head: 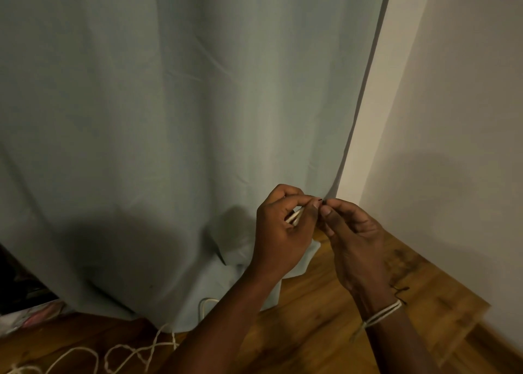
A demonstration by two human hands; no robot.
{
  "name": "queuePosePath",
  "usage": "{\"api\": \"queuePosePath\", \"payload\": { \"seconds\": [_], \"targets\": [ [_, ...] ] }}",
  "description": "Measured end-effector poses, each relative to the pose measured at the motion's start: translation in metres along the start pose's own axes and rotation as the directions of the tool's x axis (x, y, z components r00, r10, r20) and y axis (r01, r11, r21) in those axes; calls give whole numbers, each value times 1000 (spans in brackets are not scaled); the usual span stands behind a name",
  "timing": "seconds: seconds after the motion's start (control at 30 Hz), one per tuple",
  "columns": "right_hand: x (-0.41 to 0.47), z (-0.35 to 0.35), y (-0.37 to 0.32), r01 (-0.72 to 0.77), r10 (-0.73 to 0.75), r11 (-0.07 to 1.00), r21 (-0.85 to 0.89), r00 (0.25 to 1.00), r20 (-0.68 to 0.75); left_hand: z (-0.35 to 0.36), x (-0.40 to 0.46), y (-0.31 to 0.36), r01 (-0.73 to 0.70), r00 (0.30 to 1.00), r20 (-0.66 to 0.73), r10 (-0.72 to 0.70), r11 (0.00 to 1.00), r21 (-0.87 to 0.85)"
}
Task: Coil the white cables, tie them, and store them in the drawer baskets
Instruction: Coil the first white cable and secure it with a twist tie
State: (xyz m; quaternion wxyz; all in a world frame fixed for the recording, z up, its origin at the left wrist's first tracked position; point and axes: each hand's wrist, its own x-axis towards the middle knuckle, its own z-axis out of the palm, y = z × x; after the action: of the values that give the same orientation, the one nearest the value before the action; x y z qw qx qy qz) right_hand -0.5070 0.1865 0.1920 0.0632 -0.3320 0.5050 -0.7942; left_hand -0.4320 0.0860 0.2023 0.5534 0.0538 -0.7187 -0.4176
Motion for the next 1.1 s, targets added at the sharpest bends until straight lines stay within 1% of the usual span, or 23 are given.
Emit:
{"api": "queuePosePath", "payload": {
  "seconds": [0.1, 0.2, 0.3, 0.43, 0.5, 0.57, 0.67, 0.77, 0.87, 1.1],
  "targets": [
    [-2, 2, -1, 30, -31, 998, -59, 999, -20, -1, 0, 0, -8, 1000, -17, 8, 1000, 12],
    [-1, 3, -3, 32, -34, 997, -64, 999, -37, -3, -1, 1, -15, 1000, -22, 16, 1000, 14],
    [0, 3, -7, 44, -48, 996, -82, 998, -42, -4, -2, 1, 19, 1000, -20, -19, 1000, -11],
    [0, 5, -12, 95, -101, 985, -141, 994, -33, -6, -3, -1, 20, 1000, -8, -21, 1000, -23],
    [-1, 6, -13, 136, -148, 969, -208, 988, -42, -7, -2, -2, 21, 1000, 3, -21, 999, -25],
    [-2, 8, -14, 185, -210, 934, -305, 976, -51, -7, -2, -3, 21, 1000, 9, -21, 1000, -20],
    [-5, 11, -15, 266, -328, 847, -460, 943, -60, -7, -1, -5, 14, 1000, 16, -13, 1000, -10],
    [-6, 13, -16, 313, -400, 777, -546, 915, -46, -6, -1, -6, 17, 1000, 6, -17, 1000, 8],
    [-7, 13, -17, 342, -421, 722, -602, 907, 11, -5, -2, -7, 22, 1000, 3, -22, 999, 31],
    [-5, 12, -20, 362, -406, 659, -659, 909, 93, -10, 2, -8, 4, 999, 32, -6, 998, 65]
  ]
}}
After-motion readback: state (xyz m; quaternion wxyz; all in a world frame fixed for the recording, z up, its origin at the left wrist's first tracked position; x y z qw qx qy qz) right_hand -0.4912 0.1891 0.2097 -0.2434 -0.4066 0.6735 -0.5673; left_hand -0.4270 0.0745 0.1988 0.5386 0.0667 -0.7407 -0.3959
